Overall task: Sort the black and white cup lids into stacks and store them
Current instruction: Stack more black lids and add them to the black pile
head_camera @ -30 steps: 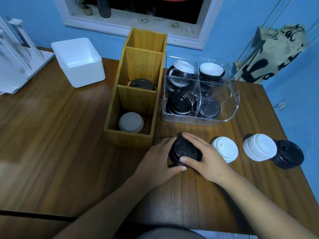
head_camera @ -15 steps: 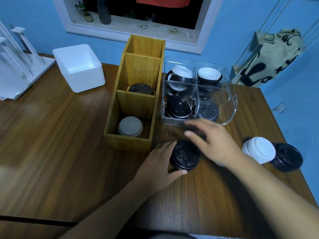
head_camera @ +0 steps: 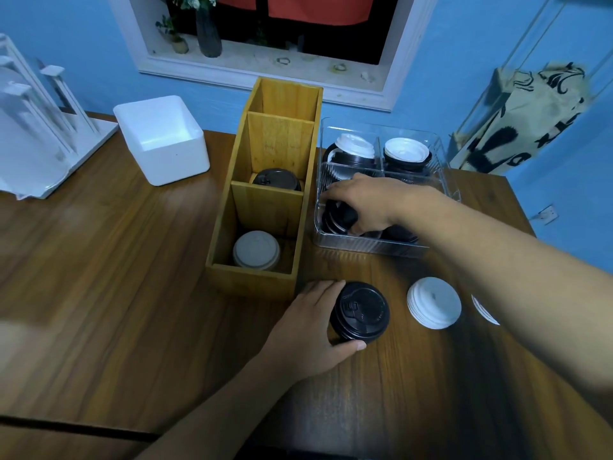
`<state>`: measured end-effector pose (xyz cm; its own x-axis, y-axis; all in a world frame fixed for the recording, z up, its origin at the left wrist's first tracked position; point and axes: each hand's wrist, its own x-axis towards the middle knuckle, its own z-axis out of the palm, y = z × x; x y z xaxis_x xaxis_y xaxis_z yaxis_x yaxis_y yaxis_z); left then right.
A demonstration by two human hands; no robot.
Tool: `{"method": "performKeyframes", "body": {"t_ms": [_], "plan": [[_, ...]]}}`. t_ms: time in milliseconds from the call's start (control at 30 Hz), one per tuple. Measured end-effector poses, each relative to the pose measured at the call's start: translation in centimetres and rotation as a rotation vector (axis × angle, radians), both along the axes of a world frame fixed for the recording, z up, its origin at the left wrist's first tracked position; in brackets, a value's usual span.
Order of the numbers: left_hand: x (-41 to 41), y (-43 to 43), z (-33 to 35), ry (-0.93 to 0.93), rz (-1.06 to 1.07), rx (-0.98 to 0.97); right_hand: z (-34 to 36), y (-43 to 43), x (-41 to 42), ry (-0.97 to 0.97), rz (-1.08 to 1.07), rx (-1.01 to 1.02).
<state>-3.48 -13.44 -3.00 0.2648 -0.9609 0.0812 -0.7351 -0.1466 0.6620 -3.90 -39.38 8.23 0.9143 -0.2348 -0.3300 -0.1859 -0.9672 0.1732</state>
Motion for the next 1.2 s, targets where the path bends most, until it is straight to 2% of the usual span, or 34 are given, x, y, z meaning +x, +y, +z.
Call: {"method": "performKeyframes", "body": {"t_ms": [133,300,367,433,533,600,700,833,967,1200], "plan": [[0.0,0.1,-0.2,-0.007,0.008,-0.006,0.1,-0.3,0.3,0.027,-0.002,-0.013],[0.0,0.1,-0.1,-0.007,-0.006,-0.005,1.8,0.1,-0.8,-0.125,0.019,0.028],[0.0,0.1,-0.2,-0.002,-0.001,-0.007,2.7,0.9,-2.7,-0.290,0.007,0.077],[0.1,0.1,-0.2,0.001,0.002,-0.011,3.0,2.6,-5.8,-0.539,-0.024,0.169],[0.1,-0.1,0.0,0.005,-0.003,-0.040,1.5,7.4,-11.2,-0.925,-0.161,0.432],[0.1,-0.2,0.2,0.010,-0.017,-0.065,-1.0,10.3,-13.9,-1.058,-0.251,0.553],[0.2,-0.3,-0.1,0.029,-0.016,-0.068,-5.7,12.9,-16.2,-1.144,-0.376,0.709],[0.3,-0.3,-0.6,0.019,-0.014,-0.022,-8.9,14.1,-17.2,-1.166,-0.470,0.831],[0.3,-0.2,-0.7,0.013,-0.017,-0.009,-9.6,13.8,-17.7,-1.035,-0.479,0.858],[0.3,-0.1,-0.2,0.002,-0.041,-0.032,-8.8,12.7,-17.6,-0.814,-0.409,0.717]]}}
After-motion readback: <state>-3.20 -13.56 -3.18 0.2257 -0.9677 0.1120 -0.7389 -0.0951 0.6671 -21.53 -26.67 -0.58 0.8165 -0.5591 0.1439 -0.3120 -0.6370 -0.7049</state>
